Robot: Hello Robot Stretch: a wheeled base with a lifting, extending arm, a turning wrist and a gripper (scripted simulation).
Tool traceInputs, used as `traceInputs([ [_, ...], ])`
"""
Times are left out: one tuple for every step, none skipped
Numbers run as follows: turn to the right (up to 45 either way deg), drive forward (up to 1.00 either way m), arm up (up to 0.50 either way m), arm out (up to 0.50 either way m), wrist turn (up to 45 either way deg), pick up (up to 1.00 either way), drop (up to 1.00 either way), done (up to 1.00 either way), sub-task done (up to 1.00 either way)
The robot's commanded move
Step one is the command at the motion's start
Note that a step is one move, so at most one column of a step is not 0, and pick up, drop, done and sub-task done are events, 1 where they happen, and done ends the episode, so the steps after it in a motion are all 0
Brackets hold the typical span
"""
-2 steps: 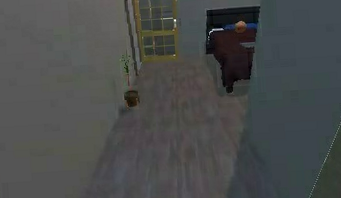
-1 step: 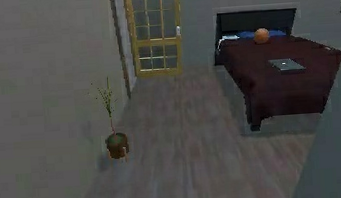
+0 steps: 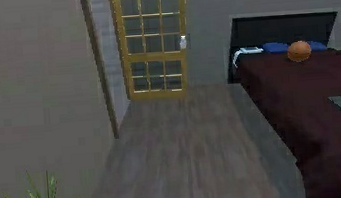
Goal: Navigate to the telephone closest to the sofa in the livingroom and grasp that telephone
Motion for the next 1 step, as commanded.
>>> traceInputs([
  [-3.0,0.0,0.0,0.0,0.0,0.0,0.0,0.0,0.0],
])
